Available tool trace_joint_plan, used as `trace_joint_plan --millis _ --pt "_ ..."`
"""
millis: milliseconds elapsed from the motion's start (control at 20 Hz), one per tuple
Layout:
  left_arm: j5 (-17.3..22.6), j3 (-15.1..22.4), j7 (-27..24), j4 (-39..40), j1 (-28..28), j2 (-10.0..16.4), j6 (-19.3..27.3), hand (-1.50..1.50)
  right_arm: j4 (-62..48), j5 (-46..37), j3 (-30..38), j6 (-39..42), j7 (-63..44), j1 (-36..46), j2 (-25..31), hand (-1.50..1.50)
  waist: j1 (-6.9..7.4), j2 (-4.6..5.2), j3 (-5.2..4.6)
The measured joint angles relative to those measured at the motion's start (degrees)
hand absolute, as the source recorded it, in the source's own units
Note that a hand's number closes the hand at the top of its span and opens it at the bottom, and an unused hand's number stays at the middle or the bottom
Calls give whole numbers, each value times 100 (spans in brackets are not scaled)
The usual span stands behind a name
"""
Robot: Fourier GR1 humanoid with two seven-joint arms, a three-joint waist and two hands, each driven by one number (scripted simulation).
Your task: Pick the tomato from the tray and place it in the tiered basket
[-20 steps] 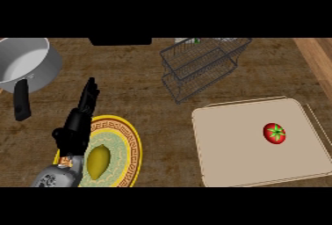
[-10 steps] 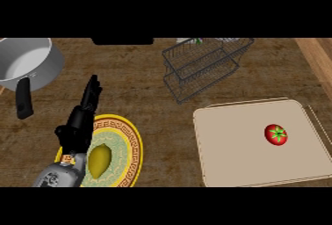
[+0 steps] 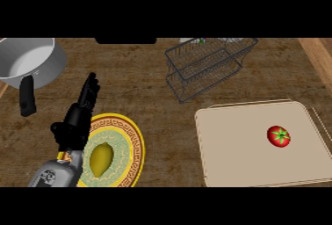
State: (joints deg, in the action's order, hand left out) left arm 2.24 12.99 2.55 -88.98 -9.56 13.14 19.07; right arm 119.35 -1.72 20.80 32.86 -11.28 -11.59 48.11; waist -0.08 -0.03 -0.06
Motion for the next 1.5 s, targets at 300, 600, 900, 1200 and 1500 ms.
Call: trace_joint_plan --millis 300,600,900,1200,1500 --pt "-161 -6 -32 50 27 -187 -51 0 295 -430 -604 263 -832 345 -274 -150 15 3 2" --pt "-260 -108 -125 116 96 -291 -154 0 403 -843 -936 609 -1390 391 -604 -150 6 1 3" --pt "-423 -132 -184 51 211 -430 -215 0 356 -1395 -946 924 -1453 482 -812 -150 4 1 6" --pt "-516 -287 -1 -69 161 -476 -330 0 261 -2157 -869 1091 -1000 393 -967 -150 -5 -1 8" --pt "-645 -298 107 -165 189 -595 -372 0 50 -2963 -1223 1017 -466 541 -1055 -150 6 1 7"
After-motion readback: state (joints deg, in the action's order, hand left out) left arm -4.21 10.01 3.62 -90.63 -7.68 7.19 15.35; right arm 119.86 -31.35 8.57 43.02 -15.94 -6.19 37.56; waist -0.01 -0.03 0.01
